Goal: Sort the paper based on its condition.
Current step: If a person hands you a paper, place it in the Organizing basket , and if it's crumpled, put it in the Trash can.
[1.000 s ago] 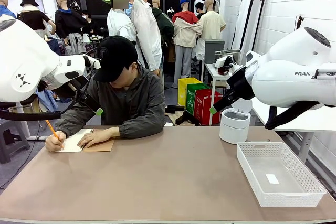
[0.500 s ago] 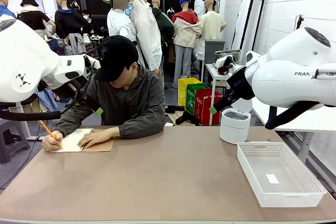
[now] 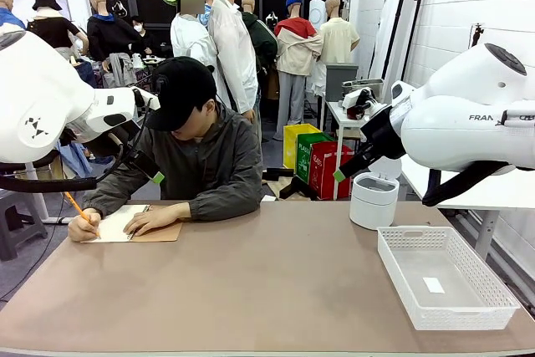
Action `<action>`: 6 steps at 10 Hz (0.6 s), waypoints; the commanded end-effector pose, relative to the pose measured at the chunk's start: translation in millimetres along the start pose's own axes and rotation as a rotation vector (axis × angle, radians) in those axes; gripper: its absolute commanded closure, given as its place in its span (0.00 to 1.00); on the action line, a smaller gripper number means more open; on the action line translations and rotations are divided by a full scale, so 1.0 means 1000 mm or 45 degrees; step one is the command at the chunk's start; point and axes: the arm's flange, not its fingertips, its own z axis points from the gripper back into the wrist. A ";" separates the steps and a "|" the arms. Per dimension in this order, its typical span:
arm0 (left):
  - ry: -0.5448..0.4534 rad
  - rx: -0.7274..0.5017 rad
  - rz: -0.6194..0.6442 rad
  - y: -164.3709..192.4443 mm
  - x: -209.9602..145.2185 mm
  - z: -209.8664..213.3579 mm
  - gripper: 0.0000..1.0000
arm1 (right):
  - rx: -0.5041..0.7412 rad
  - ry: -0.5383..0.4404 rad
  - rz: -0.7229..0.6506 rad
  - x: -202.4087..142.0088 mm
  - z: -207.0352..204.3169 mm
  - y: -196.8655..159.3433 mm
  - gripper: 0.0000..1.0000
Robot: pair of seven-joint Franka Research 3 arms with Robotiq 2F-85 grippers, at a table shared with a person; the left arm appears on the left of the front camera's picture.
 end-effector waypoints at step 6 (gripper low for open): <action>0.003 0.004 -0.001 0.001 0.000 0.001 0.00 | 0.006 -0.002 -0.001 0.000 0.000 0.000 0.00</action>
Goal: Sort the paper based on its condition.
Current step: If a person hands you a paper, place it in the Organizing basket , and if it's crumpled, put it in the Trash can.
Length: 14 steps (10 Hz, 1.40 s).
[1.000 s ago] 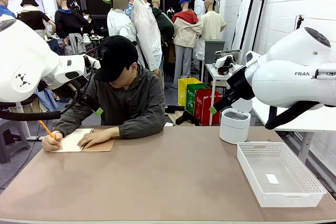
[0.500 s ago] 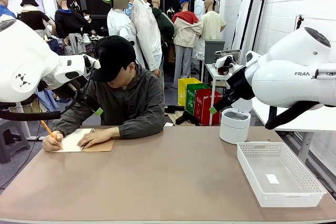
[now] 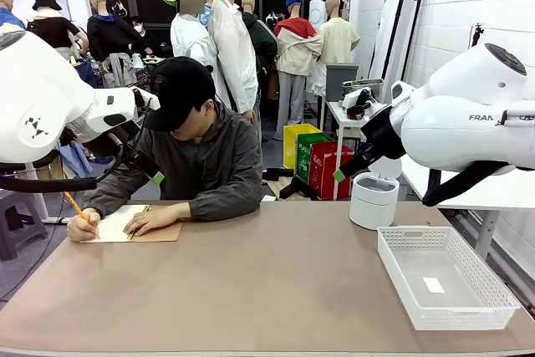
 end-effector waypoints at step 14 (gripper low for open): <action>0.003 0.004 -0.001 0.001 0.000 0.001 0.00 | 0.006 -0.002 -0.001 0.000 0.000 0.000 0.00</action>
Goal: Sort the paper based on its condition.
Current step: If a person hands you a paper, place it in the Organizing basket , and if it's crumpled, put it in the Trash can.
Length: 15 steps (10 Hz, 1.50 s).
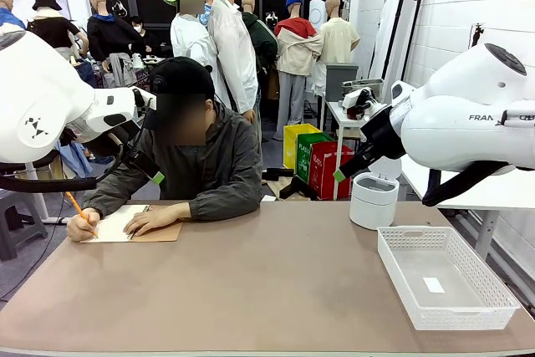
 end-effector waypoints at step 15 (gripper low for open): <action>0.003 0.004 -0.001 0.001 0.000 0.001 0.00 | 0.006 -0.002 -0.001 0.000 0.000 0.000 0.00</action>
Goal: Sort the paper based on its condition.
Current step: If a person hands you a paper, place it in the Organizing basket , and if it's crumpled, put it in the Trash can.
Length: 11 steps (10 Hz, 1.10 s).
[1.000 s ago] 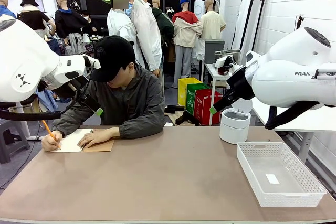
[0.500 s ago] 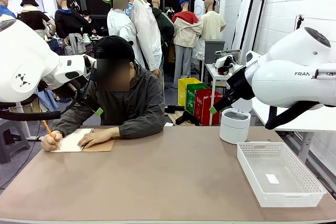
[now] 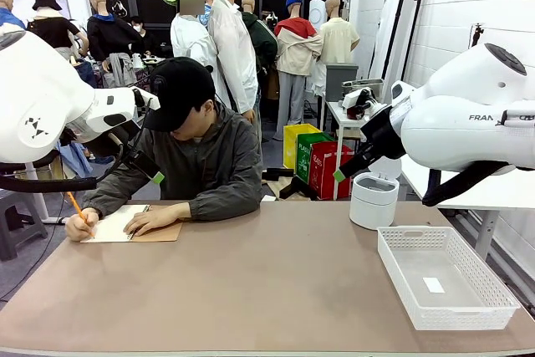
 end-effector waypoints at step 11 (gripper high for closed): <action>0.003 0.004 -0.001 0.001 0.000 0.001 0.00 | 0.006 -0.002 -0.001 0.000 0.000 0.000 0.00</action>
